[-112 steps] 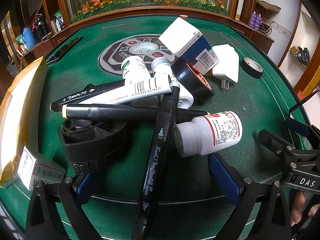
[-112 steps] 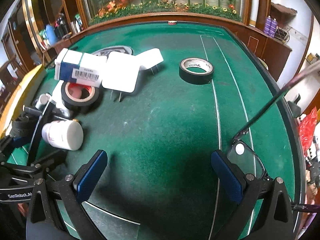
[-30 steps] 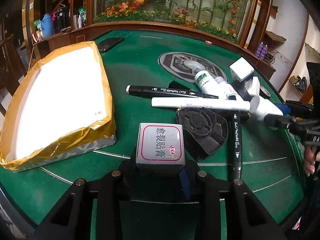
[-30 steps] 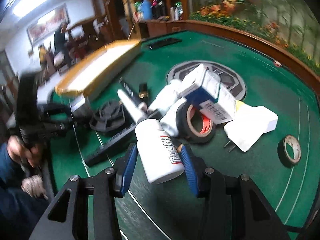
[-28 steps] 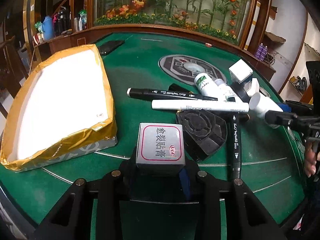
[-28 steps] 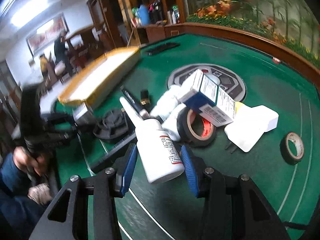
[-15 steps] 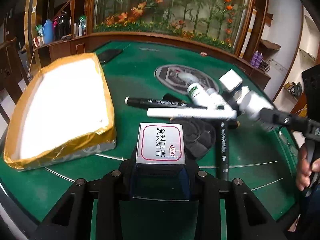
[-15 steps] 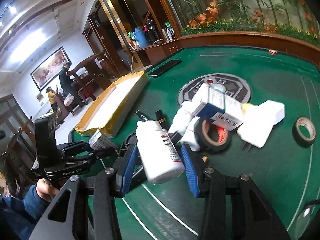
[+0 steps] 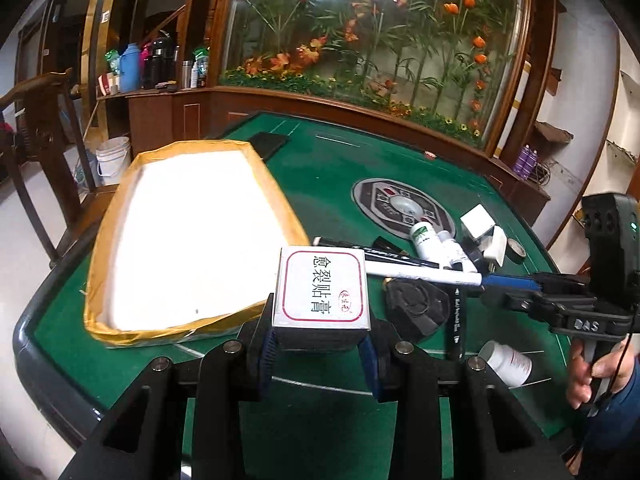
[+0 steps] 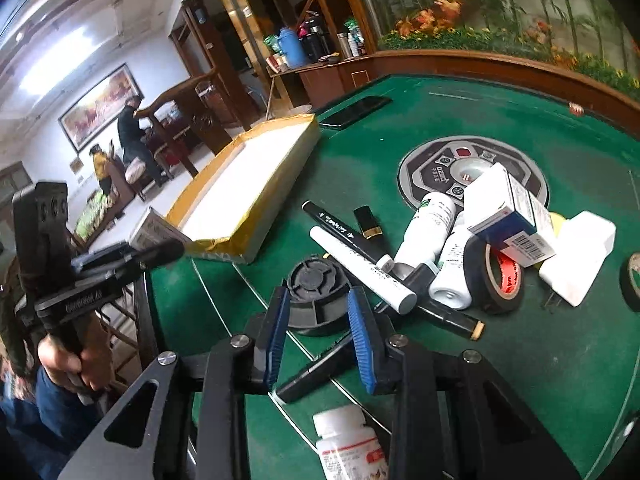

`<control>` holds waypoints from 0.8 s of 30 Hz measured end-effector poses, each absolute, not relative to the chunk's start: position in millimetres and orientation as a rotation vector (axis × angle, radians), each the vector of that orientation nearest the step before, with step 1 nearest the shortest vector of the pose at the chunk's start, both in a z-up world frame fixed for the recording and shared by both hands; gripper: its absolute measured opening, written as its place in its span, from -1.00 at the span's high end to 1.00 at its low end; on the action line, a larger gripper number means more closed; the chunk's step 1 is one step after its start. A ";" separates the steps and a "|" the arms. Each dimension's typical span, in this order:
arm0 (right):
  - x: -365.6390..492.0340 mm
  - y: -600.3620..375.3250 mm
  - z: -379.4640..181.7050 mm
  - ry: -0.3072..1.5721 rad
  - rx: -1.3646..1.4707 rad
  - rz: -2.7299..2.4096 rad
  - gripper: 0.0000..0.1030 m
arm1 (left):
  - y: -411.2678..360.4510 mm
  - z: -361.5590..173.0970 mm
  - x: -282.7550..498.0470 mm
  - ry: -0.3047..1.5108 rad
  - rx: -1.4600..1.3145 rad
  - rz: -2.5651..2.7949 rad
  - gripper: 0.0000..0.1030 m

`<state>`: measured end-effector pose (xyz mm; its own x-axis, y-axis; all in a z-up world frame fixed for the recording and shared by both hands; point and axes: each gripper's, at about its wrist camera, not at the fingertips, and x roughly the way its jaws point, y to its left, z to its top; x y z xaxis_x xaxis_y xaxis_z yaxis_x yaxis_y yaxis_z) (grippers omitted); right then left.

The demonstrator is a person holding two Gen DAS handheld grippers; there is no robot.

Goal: Organize rigid objects
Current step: 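Grasp the white pill bottle with the right gripper while the left holds the box, then lower box and bottle into the yellow envelope tray and open both grippers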

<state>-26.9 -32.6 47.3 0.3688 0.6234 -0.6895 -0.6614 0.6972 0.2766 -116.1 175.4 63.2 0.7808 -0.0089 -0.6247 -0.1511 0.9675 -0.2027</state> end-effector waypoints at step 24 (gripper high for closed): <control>-65.0 -31.9 43.7 0.924 -0.334 0.901 0.33 | 206.7 74.8 -120.5 0.639 -0.284 0.117 0.27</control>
<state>-65.0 -31.9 43.7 0.2834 0.5238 -0.8033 -0.7894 0.6030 0.1147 -120.5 206.7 74.8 0.7975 0.0201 -0.6030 -0.1939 0.9549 -0.2248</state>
